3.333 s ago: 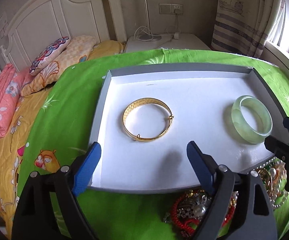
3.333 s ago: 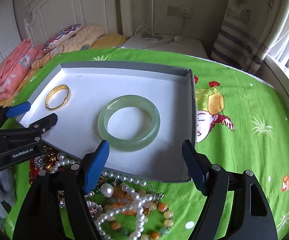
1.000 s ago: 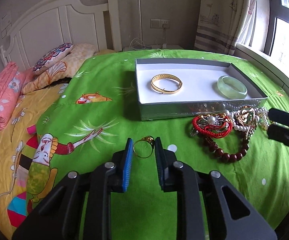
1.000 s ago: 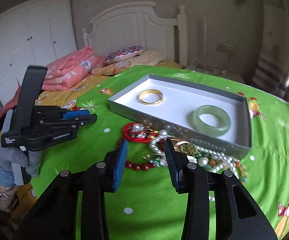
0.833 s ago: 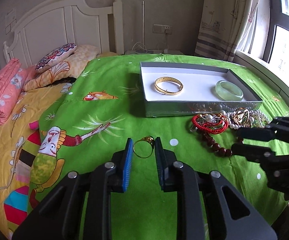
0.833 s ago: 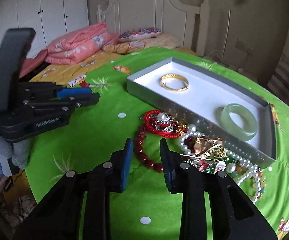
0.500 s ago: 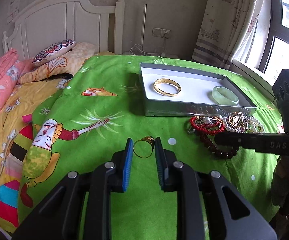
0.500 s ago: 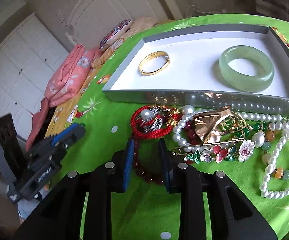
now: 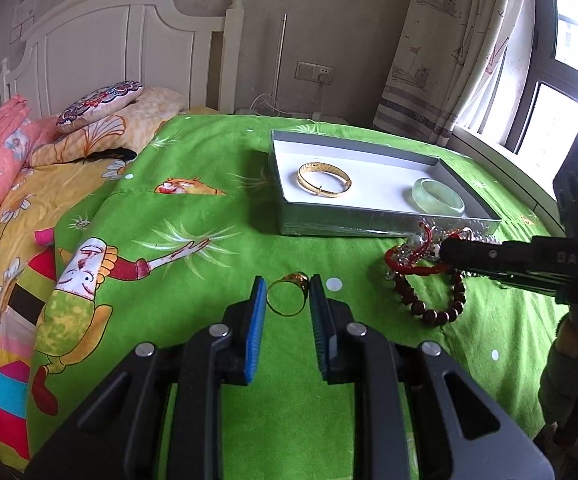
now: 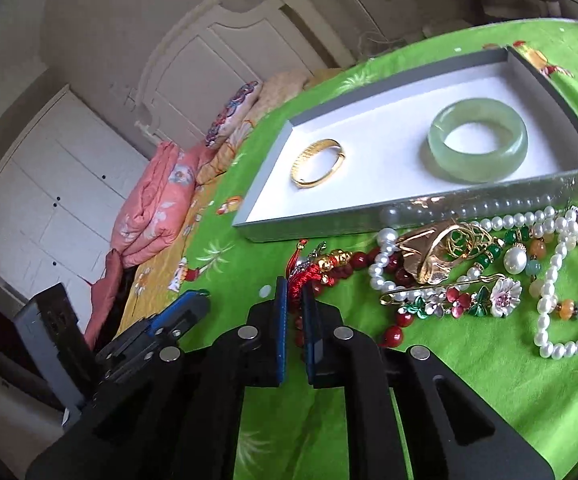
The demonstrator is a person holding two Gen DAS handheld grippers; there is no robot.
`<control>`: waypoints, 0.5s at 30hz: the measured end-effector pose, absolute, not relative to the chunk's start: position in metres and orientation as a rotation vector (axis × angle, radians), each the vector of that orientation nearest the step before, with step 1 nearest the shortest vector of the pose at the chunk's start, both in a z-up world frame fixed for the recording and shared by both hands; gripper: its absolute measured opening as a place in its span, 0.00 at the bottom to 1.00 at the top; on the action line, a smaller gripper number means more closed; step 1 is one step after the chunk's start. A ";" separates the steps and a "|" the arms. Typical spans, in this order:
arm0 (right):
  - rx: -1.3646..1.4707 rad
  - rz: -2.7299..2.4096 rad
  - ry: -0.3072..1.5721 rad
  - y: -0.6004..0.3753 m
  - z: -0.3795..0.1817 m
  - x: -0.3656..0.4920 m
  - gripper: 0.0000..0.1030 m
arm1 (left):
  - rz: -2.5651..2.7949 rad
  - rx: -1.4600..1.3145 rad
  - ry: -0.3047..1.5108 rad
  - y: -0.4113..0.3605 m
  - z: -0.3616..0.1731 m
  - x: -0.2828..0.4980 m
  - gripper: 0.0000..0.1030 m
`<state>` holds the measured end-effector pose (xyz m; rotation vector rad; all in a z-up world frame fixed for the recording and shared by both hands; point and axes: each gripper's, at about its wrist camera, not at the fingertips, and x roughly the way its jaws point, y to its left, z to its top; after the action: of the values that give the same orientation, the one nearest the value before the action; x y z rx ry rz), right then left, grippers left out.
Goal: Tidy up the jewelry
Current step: 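Close the left tool on the gold ring while the right tool reaches the red beaded ring, then grasp the red beaded ring with the right tool and lift it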
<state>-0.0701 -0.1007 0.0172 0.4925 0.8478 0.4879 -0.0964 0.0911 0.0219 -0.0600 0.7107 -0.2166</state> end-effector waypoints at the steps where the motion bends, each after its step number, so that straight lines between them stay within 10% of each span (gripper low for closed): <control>1: 0.472 0.490 0.823 -0.101 0.025 -0.075 0.09 | -0.217 -0.058 0.713 0.091 0.022 -0.096 0.21; 15: 0.207 0.436 0.667 -0.116 0.073 -0.100 0.08 | -0.234 -0.061 0.723 0.091 0.020 -0.095 0.21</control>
<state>-0.1001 -0.1161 0.0727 0.2072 0.6673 0.4358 -0.0953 0.0914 0.0197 -0.0606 0.7227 -0.2340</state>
